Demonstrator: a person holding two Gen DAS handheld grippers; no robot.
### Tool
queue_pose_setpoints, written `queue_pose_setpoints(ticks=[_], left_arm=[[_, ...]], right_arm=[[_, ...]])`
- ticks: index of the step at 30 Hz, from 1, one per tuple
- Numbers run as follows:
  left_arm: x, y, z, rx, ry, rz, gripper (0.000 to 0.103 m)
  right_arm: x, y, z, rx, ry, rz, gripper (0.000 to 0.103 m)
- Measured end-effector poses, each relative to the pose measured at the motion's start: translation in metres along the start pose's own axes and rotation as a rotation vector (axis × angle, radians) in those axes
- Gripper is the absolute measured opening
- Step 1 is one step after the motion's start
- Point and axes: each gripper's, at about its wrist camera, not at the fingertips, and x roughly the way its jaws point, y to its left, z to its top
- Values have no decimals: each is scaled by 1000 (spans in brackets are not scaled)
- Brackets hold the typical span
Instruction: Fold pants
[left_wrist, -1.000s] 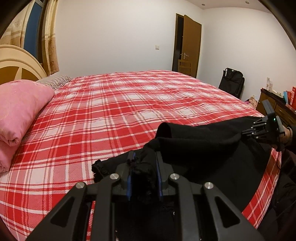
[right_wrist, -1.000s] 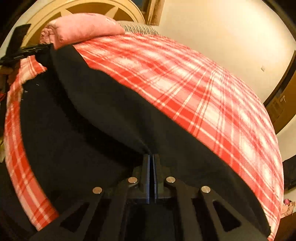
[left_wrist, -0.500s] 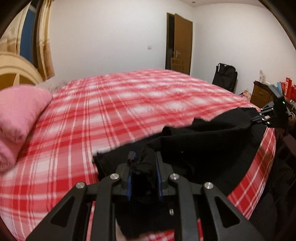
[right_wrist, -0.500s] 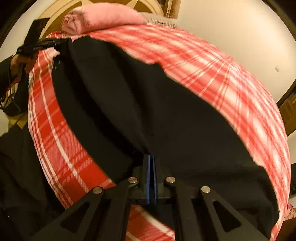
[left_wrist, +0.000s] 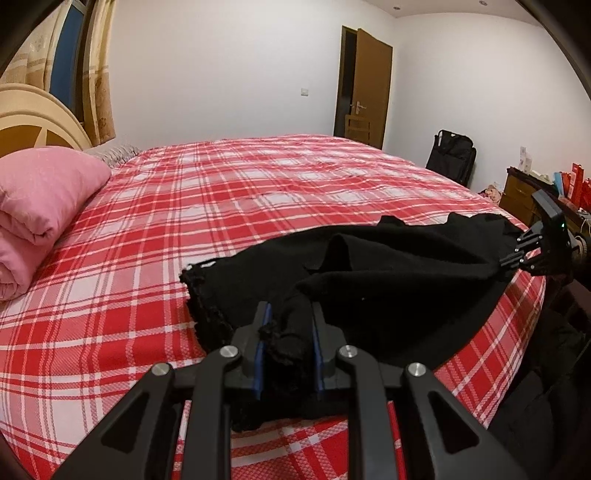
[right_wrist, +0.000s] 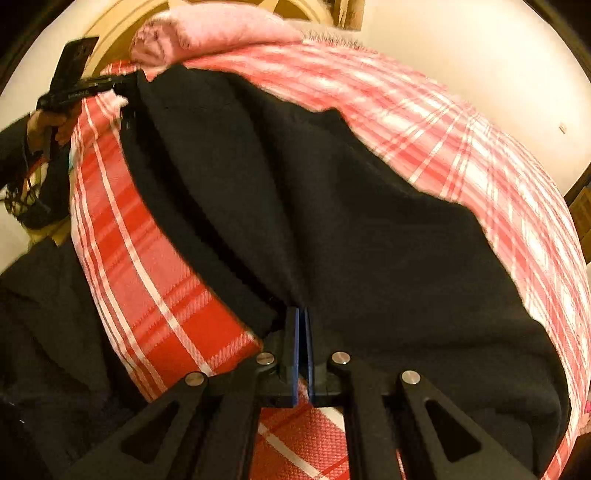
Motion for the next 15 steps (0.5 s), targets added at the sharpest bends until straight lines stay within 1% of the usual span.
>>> queue_pose_setpoints(ticks=[3,5,6,7,8,10,11,12,13,14,15], left_arm=[[0,4,-6,-8,7,-10,22],[5,3,-13,9,38,3,24],[8,3,-15,10,54,5,26],[10,4,-18,9,63,17,28],[11,4,-20,7,69,25,33],[6,5,-23,7,85,14,38],[4,4,-25,32,103,34,47],[1,2,-29,52,118,49,57],[-3,1,-33,77,141,63,60],[-6,2,-37,88,162,69,61],[-9,4,-41,94,184,85,61]], right_arm=[[2,-2,1,6,-4,4,4],[2,-4,1,-2,12,22,5],[0,-3,1,-21,18,21,8],[-1,-3,0,-36,24,16,12],[-2,-1,-2,-56,31,8,12],[-8,-1,-4,-81,32,11,14],[-11,-2,-4,-77,28,25,15],[-16,-3,-2,-71,15,39,19],[-21,-3,1,-66,-2,53,28],[-24,-2,4,-67,-12,66,35],[-27,1,8,-70,-25,81,49]])
